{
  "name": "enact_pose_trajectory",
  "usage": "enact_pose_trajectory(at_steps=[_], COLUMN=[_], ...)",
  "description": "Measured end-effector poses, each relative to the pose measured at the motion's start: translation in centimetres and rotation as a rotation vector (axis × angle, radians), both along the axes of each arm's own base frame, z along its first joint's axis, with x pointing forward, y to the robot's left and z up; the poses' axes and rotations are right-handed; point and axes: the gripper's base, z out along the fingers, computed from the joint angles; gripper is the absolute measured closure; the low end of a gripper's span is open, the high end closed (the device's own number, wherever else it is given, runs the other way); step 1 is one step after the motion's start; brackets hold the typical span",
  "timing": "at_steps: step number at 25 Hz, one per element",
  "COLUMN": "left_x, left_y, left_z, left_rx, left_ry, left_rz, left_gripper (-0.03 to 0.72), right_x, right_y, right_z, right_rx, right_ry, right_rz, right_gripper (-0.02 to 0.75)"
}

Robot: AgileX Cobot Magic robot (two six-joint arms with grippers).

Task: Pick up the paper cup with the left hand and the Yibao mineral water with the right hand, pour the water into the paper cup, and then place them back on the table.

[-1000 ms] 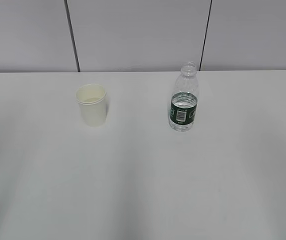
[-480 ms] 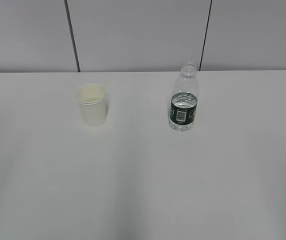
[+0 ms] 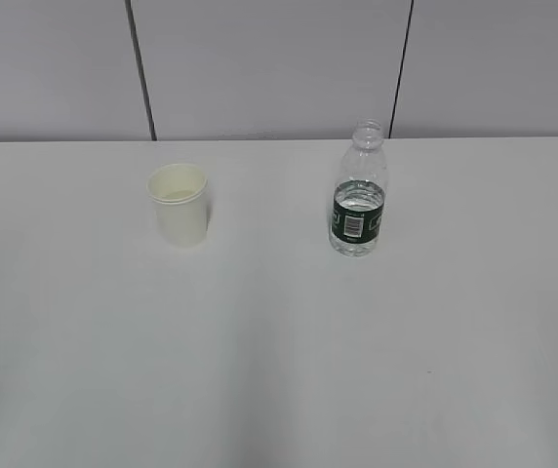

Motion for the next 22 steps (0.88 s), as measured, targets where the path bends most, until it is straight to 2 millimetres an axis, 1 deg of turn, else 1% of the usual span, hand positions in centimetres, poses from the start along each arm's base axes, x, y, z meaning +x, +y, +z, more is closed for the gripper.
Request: enact_pose_trajectory(at_steps=[3,6,9,12,22], left_x=[-0.31,-0.46,0.03,0.32,0.35], left_y=[0.07,0.13,0.02,-0.05,-0.06], left_z=[-0.94,-0.91,-1.09,-1.34,-1.32], left_rx=[0.000,-0.008,-0.005,-0.004,-0.003], left_ry=[-0.013,-0.067,-0.103,-0.111,-0.116], left_rz=[-0.003,-0.002,-0.009,-0.011,-0.004], left_gripper=[0.192,0.192,0.192,0.192,0.192], right_x=[0.39,0.93,1.00,1.02,1.07], right_y=[0.04,0.12,0.13,0.13,0.14], right_z=[0.06,-0.29,-0.30,-0.27,-0.28], right_rx=[0.008,0.015,0.016,0.017,0.017], right_ry=[-0.037,-0.062,-0.068,-0.072,-0.075], right_rz=[-0.005,-0.009,-0.009,-0.010,-0.023], right_gripper=[0.153,0.153,0.153,0.153,0.153])
